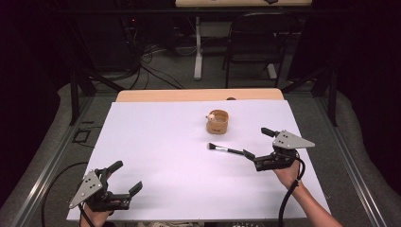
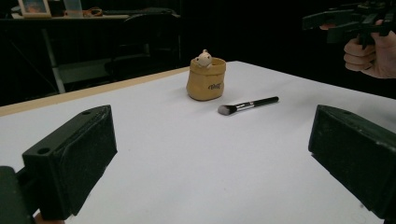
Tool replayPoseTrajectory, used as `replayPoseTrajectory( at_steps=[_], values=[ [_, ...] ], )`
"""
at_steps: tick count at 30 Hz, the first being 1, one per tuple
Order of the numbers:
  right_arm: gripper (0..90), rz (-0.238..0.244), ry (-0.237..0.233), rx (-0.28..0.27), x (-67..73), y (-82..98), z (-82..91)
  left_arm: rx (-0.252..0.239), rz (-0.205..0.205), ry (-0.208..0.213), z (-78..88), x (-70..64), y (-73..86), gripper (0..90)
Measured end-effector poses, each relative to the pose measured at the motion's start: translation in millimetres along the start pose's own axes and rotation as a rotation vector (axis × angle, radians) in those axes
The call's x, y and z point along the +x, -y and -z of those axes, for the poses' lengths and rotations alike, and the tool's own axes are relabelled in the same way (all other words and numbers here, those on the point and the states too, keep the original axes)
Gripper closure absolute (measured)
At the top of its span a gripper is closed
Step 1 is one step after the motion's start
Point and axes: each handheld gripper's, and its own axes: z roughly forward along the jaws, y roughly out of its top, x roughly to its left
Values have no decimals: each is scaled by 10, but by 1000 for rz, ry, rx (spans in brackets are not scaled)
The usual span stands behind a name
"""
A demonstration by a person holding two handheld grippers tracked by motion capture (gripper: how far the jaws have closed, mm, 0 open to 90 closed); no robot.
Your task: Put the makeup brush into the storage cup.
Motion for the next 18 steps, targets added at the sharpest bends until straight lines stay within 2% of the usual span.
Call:
replayPoseTrajectory(
  at_steps=[18],
  values=[
    [0,-6,-10,30,-95,7,-248,-1,1,2,3,0,0,8]
  ],
)
